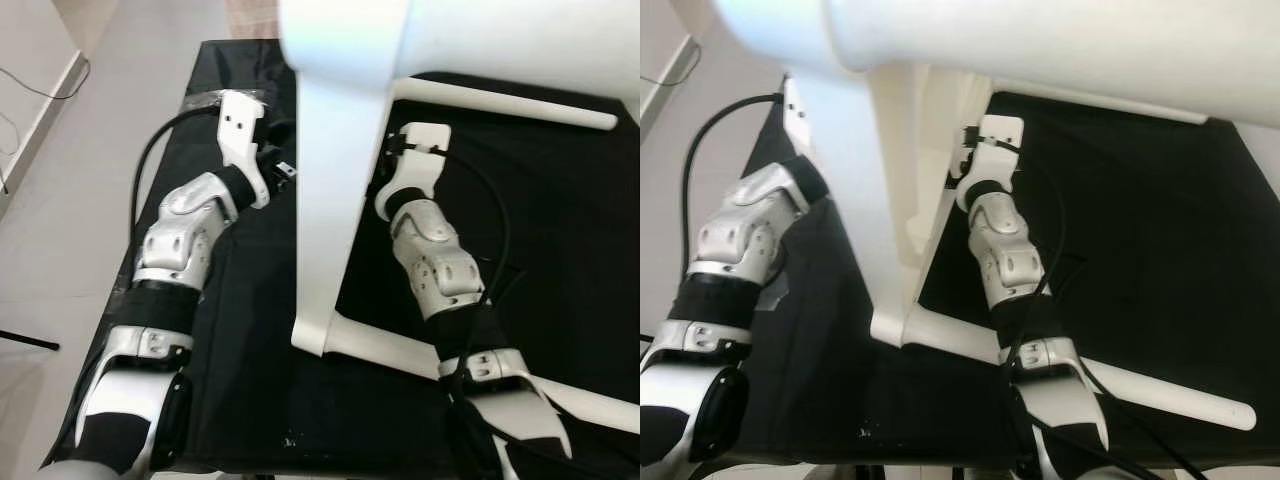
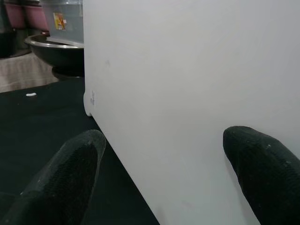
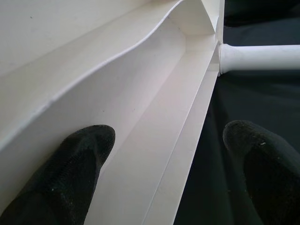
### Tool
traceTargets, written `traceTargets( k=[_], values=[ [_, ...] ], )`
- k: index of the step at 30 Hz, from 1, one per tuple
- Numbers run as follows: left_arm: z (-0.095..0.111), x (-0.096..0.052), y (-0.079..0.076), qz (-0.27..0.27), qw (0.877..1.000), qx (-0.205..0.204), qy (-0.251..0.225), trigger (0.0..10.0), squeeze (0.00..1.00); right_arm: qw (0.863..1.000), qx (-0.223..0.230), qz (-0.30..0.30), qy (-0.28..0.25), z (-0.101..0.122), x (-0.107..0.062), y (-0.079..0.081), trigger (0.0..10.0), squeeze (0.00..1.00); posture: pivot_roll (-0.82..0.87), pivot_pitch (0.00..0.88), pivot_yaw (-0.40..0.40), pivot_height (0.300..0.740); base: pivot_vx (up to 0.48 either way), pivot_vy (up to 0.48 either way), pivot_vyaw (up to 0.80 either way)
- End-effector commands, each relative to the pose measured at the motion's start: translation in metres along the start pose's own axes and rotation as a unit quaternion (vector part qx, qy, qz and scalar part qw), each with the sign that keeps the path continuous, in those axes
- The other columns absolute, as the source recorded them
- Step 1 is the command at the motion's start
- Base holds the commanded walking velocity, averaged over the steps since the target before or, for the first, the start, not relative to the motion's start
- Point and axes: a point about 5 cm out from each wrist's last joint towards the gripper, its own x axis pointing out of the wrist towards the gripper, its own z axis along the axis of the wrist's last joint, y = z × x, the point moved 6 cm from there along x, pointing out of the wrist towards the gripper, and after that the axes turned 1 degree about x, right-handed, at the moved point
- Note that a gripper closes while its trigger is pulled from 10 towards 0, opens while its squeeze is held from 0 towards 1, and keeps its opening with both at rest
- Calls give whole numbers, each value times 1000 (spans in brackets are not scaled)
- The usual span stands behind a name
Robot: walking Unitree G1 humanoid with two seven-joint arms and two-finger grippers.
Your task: Building children table
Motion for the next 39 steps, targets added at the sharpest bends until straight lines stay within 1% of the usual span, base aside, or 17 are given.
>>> traceTargets(
  k=[1, 4, 6, 7, 9, 10, 12, 15, 16, 18, 20, 21, 24, 28, 30, 35, 39],
  values=[
    [14, 6, -14, -31, 999, 12, -23, 10000, 0, 995, 12, 103, 9, -4, -3, 58, 10000, 0, -17, 225, 7, 740, 0, 0, 0],
    [17, 3, -13, -25, 999, 15, -28, 10000, 0, 994, 19, 111, 11, -4, -4, 62, 10000, 0, -12, 220, 8, 740, 0, 0, 0],
    [18, 2, -11, -23, 999, 18, -29, 10000, 0, 992, 37, 122, 12, 0, -5, 69, 10000, 0, -6, 215, 10, 740, 0, 0, 0],
    [18, 2, -11, -23, 999, 18, -29, 10000, 0, 992, 37, 122, 12, 0, -5, 69, 10000, 0, -6, 215, 10, 740, 0, 0, 0],
    [21, 0, -10, -20, 999, 23, -32, 10000, 0, 988, 61, 140, 13, 7, -9, 81, 10000, 0, -5, 211, 14, 740, 0, 0, 0],
    [21, 0, -10, -20, 999, 23, -32, 10000, 0, 988, 61, 140, 13, 7, -9, 81, 10000, 0, -5, 211, 14, 740, 0, 0, 0],
    [27, 0, -10, -18, 999, 26, -39, 10000, 0, 985, 77, 156, 16, 10, -14, 93, 10000, 0, -6, 208, 17, 740, 0, 0, 0],
    [37, -3, -10, -14, 998, 33, -50, 10000, 0, 981, 79, 173, 24, 8, -21, 111, 10000, 0, -5, 201, 20, 740, 0, 0, 0],
    [37, -3, -10, -14, 998, 33, -50, 10000, 0, 981, 79, 173, 24, 8, -21, 111, 10000, 0, -5, 201, 20, 740, 0, 0, 0],
    [42, -5, -7, -7, 998, 37, -56, 10000, 0, 980, 85, 179, 30, 6, -25, 118, 10000, 0, -4, 198, 20, 740, 0, 0, 0],
    [47, -12, -1, 6, 997, 45, -60, 10000, 0, 978, 89, 184, 39, 2, -29, 126, 10000, 0, -1, 192, 17, 740, 0, 0, 0],
    [47, -12, -1, 6, 997, 45, -60, 10000, 0, 978, 89, 184, 39, 2, -29, 126, 10000, 0, -1, 192, 17, 740, 0, 0, 0],
    [52, -20, 7, 22, 996, 55, -61, 10000, 0, 977, 93, 188, 49, 0, -34, 135, 10000, 0, 2, 186, 11, 740, 0, 0, 0],
    [55, -26, 11, 31, 996, 60, -61, 10000, 0, 975, 97, 190, 55, 0, -36, 138, 10000, 0, 3, 183, 8, 740, 0, 0, 0],
    [58, -32, 15, 42, 995, 66, -60, 10000, 0, 975, 95, 190, 64, -1, -38, 142, 10000, 0, 6, 179, 3, 740, 0, 0, 0],
    [62, -35, 19, 52, 994, 73, -62, 10000, 0, 975, 95, 187, 74, -5, -40, 146, 10000, 0, 9, 176, -4, 740, 0, 0, 0],
    [66, -38, 23, 61, 993, 79, -65, 10000, 0, 976, 87, 178, 92, -12, -43, 153, 10000, 0, 7, 171, -8, 740, 0, 0, 0]
  ],
)
